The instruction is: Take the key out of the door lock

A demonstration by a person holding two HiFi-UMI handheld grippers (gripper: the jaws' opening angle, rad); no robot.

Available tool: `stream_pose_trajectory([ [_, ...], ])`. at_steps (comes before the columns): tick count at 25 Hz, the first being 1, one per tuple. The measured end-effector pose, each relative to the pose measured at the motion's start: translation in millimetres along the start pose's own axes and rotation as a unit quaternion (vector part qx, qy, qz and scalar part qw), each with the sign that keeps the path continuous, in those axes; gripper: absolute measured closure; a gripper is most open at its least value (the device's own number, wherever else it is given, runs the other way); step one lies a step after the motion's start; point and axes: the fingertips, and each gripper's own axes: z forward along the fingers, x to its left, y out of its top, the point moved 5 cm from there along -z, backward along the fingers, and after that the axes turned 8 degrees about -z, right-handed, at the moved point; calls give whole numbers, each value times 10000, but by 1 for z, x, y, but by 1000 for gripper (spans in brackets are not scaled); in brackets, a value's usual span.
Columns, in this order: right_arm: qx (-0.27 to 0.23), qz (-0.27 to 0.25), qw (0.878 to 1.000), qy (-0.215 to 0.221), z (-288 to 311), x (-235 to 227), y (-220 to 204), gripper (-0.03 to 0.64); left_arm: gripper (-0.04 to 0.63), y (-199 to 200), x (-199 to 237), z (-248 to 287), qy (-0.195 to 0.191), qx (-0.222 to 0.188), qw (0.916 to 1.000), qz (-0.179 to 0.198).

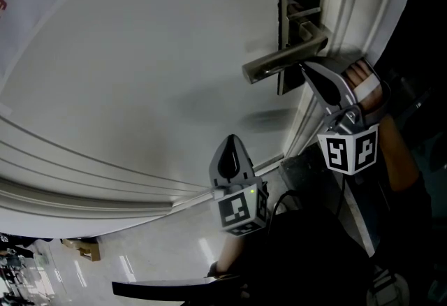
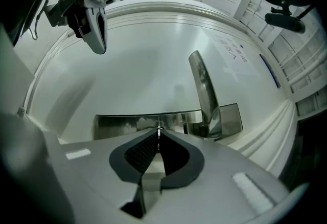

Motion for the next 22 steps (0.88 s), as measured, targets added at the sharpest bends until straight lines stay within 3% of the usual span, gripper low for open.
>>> stream_pose_trajectory([
  [12,19,-311,9995,31,0,0,0,604,595,1,-1,3,-23,38,9999,-91],
  [22,-4,-526,9986,6,-1,2,-1,604,595,4,3,-1,225,177,9994,-195],
])
